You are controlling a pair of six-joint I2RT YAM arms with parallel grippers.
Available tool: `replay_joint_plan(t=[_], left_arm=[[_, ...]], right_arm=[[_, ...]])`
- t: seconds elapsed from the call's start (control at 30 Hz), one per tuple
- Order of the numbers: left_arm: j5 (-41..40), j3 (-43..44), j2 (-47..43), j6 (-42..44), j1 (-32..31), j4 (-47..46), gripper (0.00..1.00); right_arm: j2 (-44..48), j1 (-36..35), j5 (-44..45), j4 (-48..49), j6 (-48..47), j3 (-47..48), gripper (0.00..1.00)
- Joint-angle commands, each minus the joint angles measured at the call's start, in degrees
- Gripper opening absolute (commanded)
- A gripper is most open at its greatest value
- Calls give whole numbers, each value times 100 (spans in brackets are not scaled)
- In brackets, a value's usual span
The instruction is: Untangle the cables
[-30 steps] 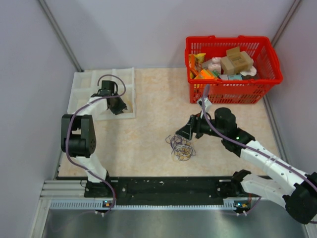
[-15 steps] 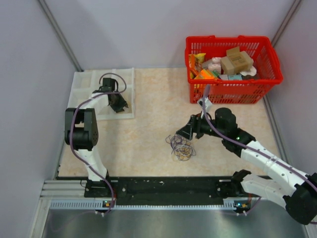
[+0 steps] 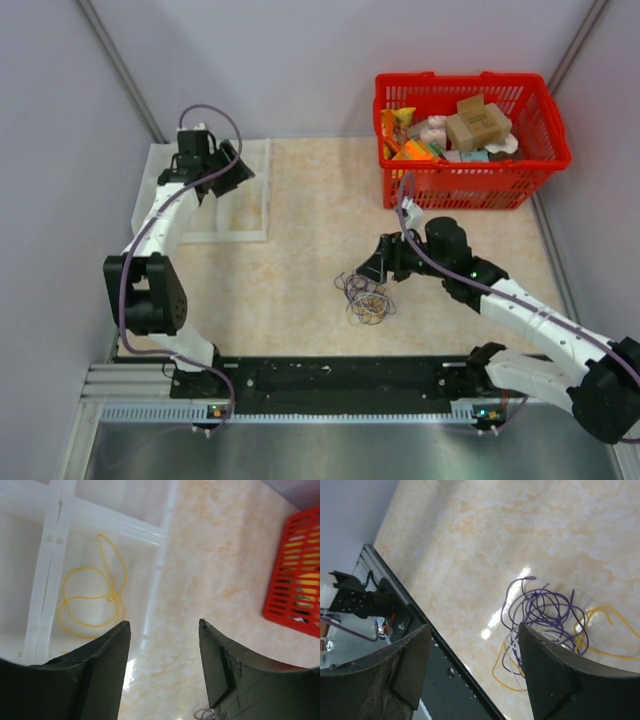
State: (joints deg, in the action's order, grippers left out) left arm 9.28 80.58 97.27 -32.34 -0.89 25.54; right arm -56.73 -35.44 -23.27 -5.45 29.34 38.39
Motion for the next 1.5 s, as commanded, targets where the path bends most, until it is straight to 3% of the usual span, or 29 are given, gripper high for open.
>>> replay_joint_plan(t=[0.0, 0.17, 0.27, 0.4, 0.67, 0.87, 1.0, 1.1, 1.3, 1.47], left_arm=[[863, 29, -1007, 254, 9, -137, 62], [1847, -902, -2227, 561, -34, -471, 63], [2306, -1280, -2686, 816, -384, -384, 63], [2289, -1702, -3091, 975, -1386, -251, 63], [2280, -2879, -3540, 580, -2600, -989, 64], [2490, -3276, -3382, 440, -2680, -1244, 64], [3254, -3671, -2909, -183, -2829, -2068, 68], [3230, -3795, -2391, -580, -3127, -2501, 71], [2483, -3751, -1546, -1230, -3471, -3089, 49], [2123, -3584, -1176, -1398, -3664, -3118, 50]], right_arm=[[-329, 11, 436, -534, -201, 388, 70], [-655, 11, 603, -905, -280, 511, 68], [-760, 11, 762, -1080, -394, 608, 68], [-1076, 46, 920, -1370, -517, 836, 68], [-972, 108, 333, -1503, -842, 547, 49], [-883, 108, 182, -1599, -895, 371, 45], [-1112, 38, 85, -1731, -904, 415, 47], [-1208, -24, 173, -1722, -913, 467, 47], [-1359, -33, 402, -1670, -861, 503, 45], [-1279, -33, 279, -1266, -466, 362, 46]])
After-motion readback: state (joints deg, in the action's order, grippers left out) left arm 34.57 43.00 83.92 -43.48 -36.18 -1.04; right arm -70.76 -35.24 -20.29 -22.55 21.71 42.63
